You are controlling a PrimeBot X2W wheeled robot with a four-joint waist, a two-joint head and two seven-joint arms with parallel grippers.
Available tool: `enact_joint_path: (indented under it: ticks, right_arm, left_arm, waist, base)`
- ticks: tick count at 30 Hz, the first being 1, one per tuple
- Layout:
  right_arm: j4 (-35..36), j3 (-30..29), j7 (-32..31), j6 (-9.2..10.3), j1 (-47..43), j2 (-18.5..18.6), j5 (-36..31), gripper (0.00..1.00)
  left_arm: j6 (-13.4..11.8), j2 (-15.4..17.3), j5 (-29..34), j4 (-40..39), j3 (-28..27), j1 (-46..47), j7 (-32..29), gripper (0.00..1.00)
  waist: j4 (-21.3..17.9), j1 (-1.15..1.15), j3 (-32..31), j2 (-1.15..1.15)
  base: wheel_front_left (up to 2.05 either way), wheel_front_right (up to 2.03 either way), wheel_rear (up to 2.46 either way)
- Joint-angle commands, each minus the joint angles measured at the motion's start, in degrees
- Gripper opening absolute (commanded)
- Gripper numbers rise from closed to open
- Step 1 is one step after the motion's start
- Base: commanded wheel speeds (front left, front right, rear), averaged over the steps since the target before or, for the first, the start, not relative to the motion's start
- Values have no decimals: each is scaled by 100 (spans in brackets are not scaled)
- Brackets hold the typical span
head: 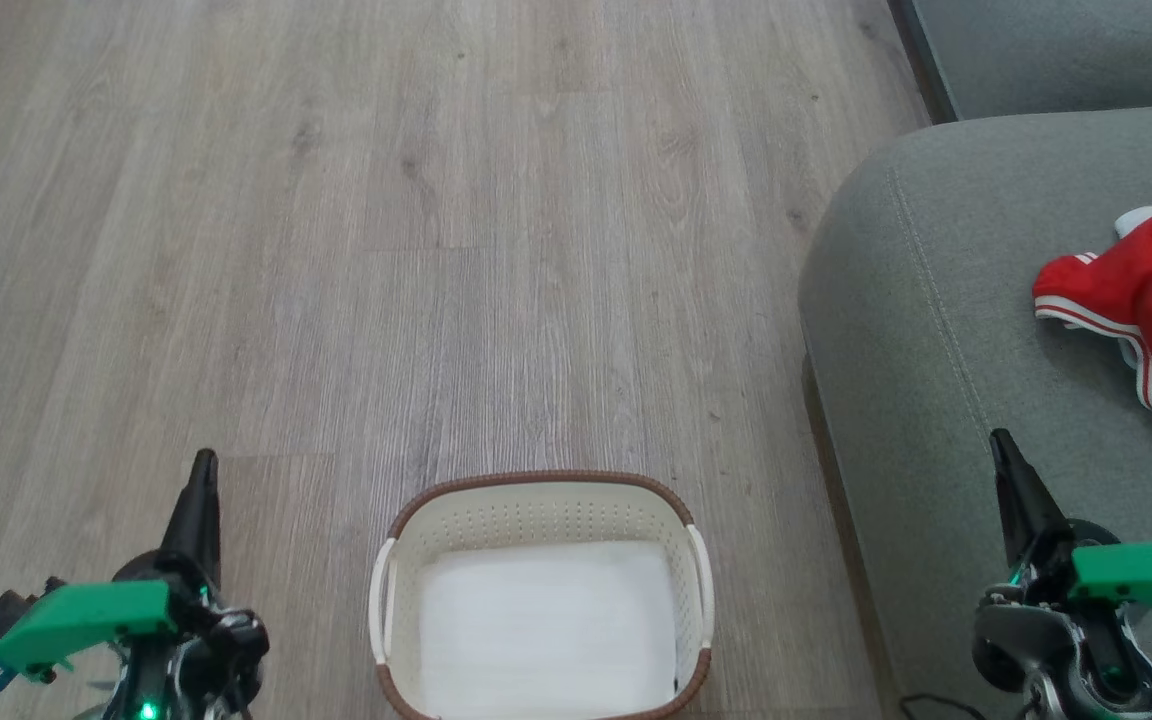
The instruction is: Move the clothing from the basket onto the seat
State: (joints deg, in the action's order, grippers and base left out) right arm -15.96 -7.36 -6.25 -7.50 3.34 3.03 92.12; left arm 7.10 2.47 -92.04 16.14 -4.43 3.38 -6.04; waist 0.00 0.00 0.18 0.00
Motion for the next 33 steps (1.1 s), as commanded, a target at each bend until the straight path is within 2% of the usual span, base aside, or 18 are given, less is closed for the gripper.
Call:
enact_joint_path:
  ticks: [1,33]
  right_arm:
    - [193,88,-20,1,284,-7,9,0]
    - [193,84,-24,1,285,-10,5,0]
  left_arm:
    - [38,41,-12,-209,-209,282,-45,0]
    - [38,41,-13,-209,-209,282,-45,0]
  waist:
    - [0,0,0,0]
    - [0,0,0,0]
  base:
    - [0,0,0]
    - [0,0,0]
